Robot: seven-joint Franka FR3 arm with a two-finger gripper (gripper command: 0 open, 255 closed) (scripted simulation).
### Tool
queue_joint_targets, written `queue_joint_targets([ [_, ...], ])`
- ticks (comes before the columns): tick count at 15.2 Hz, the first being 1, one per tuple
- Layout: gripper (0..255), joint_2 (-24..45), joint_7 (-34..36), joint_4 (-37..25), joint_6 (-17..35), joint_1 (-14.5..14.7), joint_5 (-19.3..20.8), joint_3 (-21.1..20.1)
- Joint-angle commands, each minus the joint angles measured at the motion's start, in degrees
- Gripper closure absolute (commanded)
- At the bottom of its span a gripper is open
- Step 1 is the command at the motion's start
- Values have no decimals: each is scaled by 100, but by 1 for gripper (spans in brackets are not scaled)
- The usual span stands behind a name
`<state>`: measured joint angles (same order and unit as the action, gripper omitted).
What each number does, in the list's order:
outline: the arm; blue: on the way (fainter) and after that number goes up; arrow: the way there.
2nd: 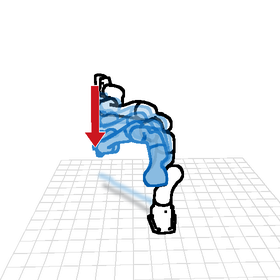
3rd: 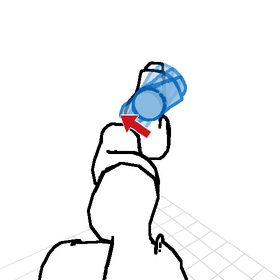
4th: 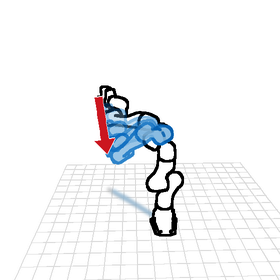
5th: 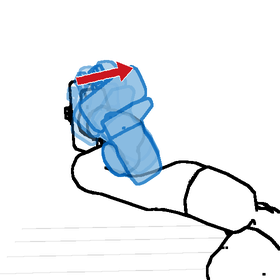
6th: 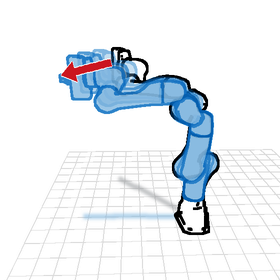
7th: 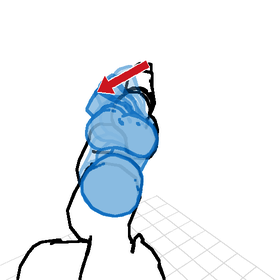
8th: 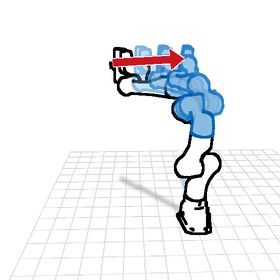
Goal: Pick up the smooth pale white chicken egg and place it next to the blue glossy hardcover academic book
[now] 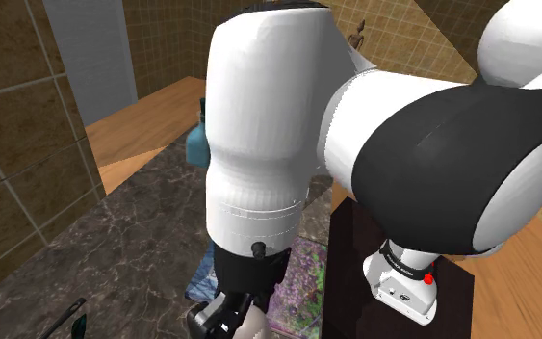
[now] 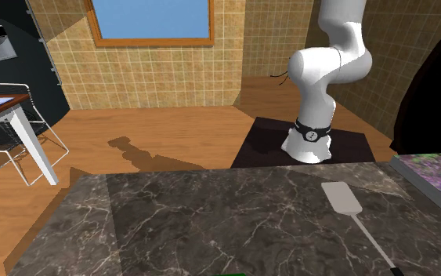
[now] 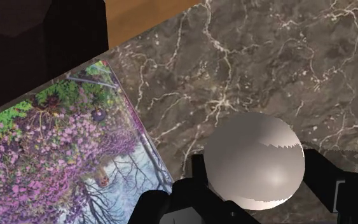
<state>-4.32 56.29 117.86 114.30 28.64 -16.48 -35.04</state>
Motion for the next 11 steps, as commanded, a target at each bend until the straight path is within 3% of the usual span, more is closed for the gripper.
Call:
queue_joint_targets([
  [1,255,37,-9,118,155,10,2,-16],
  [11,255,381,-33,591,931,47,108,-82],
])
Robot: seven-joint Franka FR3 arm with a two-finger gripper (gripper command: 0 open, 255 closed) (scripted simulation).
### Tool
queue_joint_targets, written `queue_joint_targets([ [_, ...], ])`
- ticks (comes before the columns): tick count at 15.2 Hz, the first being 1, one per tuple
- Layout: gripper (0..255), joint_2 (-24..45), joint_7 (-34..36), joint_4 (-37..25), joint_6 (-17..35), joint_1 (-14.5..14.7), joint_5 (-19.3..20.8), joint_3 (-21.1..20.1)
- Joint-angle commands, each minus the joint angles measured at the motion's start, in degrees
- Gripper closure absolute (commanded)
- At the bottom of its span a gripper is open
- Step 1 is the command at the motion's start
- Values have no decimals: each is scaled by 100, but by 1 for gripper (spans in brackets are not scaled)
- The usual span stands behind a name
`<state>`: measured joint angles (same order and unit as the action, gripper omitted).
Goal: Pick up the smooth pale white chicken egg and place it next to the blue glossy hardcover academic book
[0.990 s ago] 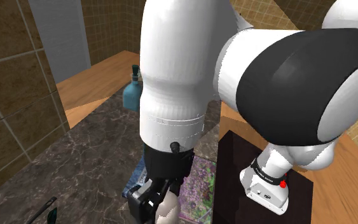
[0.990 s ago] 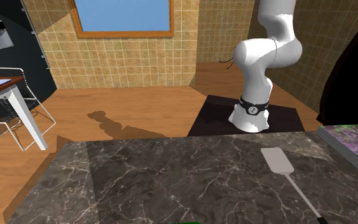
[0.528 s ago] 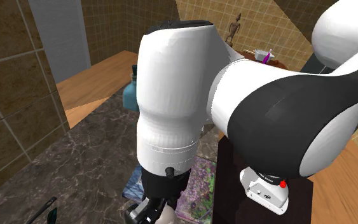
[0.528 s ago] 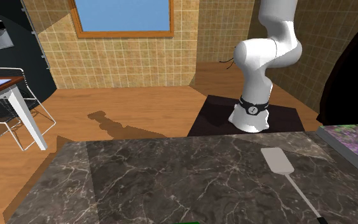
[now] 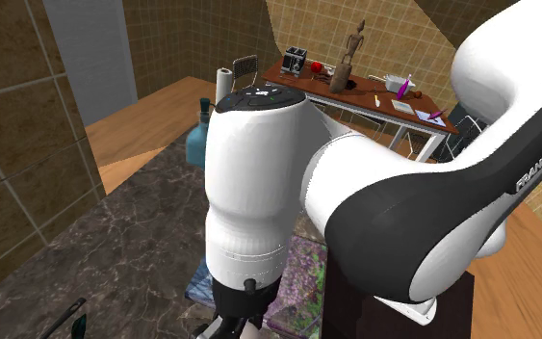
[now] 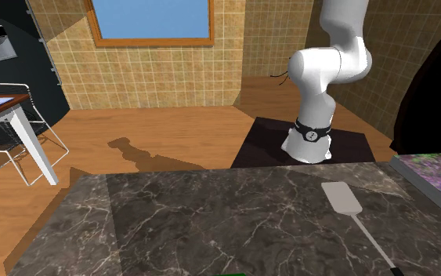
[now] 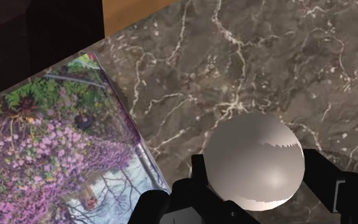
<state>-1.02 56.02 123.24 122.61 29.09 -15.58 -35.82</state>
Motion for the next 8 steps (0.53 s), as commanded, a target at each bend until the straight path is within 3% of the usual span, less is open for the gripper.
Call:
queue_joint_targets([
  [1,255,94,-5,94,179,6,34,-9],
  [8,255,430,26,348,729,43,180,-29],
])
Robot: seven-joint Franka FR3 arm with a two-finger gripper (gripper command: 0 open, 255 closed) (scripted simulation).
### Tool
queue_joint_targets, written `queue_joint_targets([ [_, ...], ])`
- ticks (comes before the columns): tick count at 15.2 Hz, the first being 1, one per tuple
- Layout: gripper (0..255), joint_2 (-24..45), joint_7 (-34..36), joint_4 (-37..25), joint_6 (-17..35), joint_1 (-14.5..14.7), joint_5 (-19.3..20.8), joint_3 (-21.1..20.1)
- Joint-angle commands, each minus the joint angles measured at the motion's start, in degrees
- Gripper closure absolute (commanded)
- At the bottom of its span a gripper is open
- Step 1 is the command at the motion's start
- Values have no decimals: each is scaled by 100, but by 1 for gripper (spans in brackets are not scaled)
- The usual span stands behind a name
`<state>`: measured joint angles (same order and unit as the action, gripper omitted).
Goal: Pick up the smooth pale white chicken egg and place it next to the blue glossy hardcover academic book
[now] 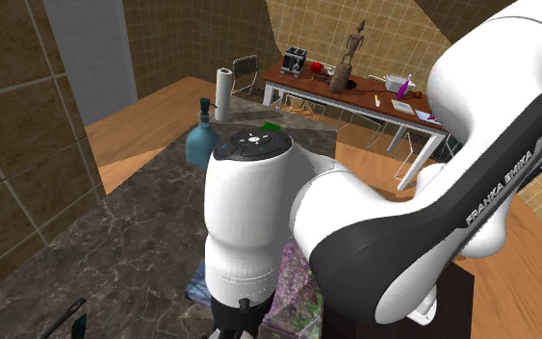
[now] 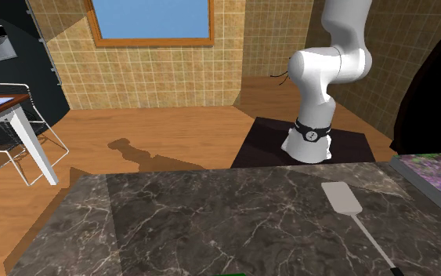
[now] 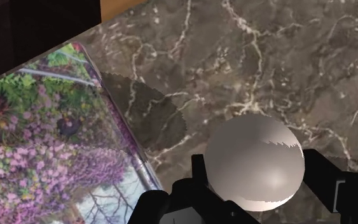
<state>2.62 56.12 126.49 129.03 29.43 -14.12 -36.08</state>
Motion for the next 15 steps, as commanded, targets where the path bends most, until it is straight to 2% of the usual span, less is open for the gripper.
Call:
queue_joint_targets([
  [1,255,119,23,54,164,15,60,-4],
  [4,255,247,44,121,344,33,124,0],
  [11,255,247,44,121,344,33,124,0],
  [12,0,247,44,121,344,33,124,0],
  [15,0,247,44,122,344,33,124,0],
])
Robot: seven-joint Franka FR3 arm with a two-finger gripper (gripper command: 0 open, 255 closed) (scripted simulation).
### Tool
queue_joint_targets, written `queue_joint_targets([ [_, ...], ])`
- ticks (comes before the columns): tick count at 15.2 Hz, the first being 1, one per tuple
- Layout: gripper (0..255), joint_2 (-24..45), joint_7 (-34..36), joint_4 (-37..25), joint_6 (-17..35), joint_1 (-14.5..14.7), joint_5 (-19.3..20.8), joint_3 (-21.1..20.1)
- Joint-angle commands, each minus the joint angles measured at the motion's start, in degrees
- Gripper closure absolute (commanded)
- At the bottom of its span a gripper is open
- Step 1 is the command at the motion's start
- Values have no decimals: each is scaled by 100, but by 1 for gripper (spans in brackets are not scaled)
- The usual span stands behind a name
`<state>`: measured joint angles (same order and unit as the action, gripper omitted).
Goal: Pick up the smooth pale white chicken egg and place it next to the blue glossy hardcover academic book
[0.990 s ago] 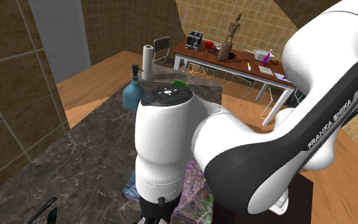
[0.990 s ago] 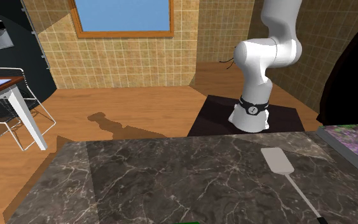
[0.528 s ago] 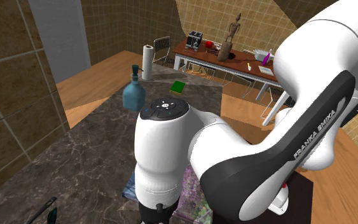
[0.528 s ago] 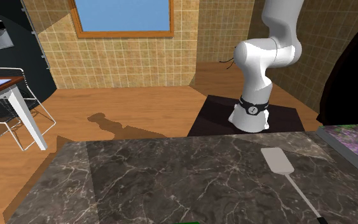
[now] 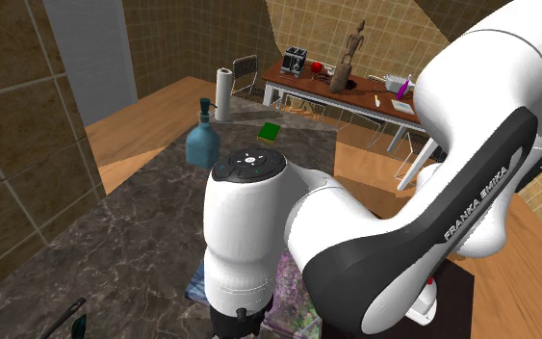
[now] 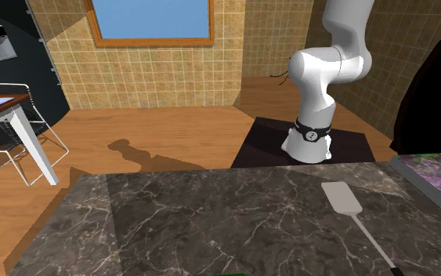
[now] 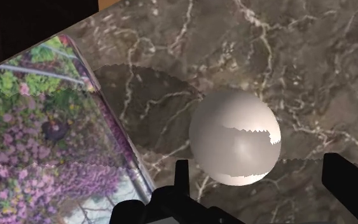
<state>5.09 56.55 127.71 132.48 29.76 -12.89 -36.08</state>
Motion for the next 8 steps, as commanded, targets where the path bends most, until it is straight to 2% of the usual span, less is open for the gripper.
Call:
queue_joint_targets([
  [1,0,0,0,0,0,0,0,0],
  [2,0,0,0,0,0,0,0,0],
  [6,0,-489,-178,-300,-756,-131,-227,58],
  [8,0,-489,-178,-300,-756,-127,-227,61],
])
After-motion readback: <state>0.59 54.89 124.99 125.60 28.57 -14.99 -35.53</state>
